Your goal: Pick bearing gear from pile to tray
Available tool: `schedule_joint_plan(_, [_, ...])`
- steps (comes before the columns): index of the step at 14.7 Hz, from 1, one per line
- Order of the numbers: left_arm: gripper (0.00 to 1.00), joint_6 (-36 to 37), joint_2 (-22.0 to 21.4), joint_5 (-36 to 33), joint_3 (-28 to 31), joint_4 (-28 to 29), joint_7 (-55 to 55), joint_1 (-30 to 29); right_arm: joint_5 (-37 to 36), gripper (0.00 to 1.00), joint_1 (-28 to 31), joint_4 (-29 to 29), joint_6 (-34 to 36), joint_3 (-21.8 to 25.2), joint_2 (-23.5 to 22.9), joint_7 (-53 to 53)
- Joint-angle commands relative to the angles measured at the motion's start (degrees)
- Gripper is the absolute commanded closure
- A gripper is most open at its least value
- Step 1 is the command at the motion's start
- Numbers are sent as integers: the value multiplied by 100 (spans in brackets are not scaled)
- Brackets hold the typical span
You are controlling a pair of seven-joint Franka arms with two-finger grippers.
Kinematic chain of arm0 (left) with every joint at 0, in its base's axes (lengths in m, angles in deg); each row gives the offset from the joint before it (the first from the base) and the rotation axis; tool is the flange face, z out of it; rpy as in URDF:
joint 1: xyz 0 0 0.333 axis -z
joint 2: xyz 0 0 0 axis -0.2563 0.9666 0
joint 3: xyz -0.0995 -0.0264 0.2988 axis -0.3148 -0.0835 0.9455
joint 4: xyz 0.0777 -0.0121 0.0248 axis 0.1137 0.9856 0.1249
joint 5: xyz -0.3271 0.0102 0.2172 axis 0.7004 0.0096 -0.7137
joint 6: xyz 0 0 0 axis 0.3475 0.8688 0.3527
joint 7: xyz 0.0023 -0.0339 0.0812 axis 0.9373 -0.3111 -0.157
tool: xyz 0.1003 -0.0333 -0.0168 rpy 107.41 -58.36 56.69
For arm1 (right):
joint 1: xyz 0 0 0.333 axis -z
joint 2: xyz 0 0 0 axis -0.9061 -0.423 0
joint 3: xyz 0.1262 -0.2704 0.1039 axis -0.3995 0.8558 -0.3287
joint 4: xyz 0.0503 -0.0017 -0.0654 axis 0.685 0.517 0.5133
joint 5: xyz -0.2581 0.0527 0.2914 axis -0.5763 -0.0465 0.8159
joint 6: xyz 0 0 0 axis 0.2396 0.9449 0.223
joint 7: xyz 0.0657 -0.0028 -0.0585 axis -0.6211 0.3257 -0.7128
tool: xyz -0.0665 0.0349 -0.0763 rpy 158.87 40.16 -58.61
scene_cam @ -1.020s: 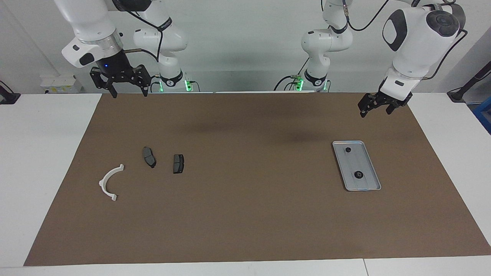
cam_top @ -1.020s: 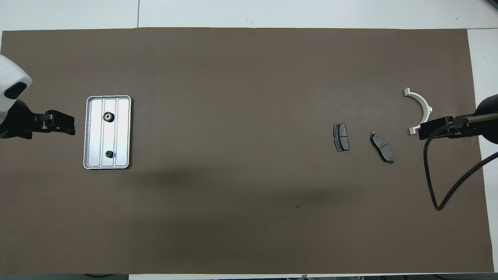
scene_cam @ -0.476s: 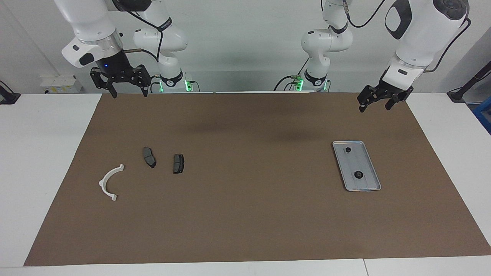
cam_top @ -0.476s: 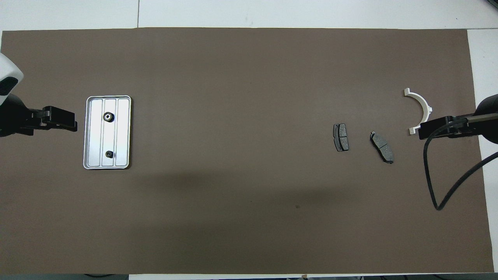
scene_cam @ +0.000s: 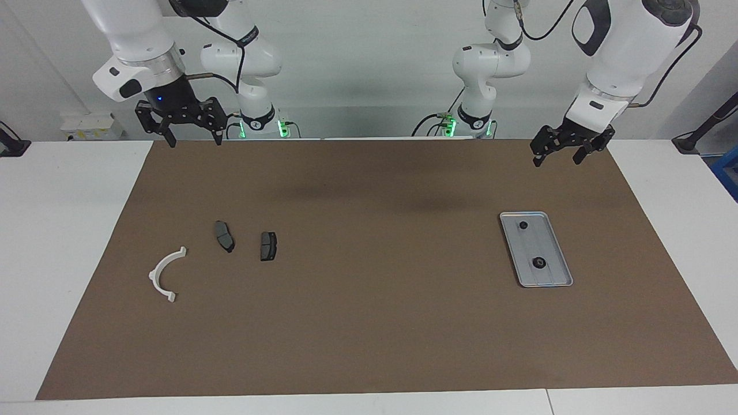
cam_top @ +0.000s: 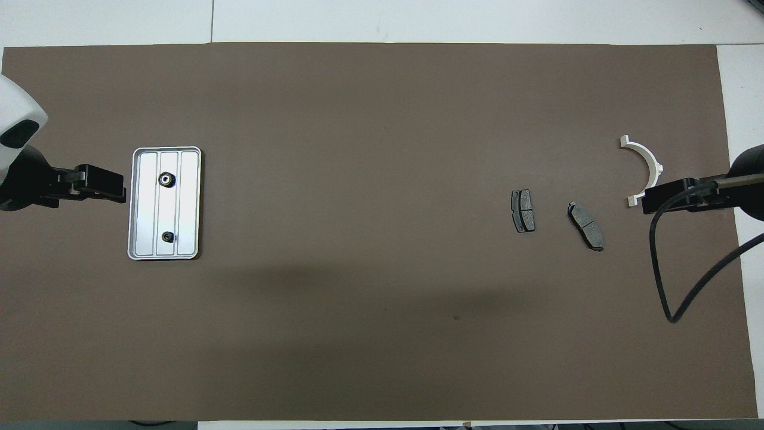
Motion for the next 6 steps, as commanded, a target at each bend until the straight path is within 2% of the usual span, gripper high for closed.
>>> schedule_joint_plan(1, [0, 22, -56, 63, 79, 19, -56, 114, 65, 0, 35, 79, -101, -26, 93, 41])
schedule_joint_plan(6, [0, 13, -65, 55, 132, 36, -47, 114, 65, 0, 26, 79, -119, -26, 93, 41])
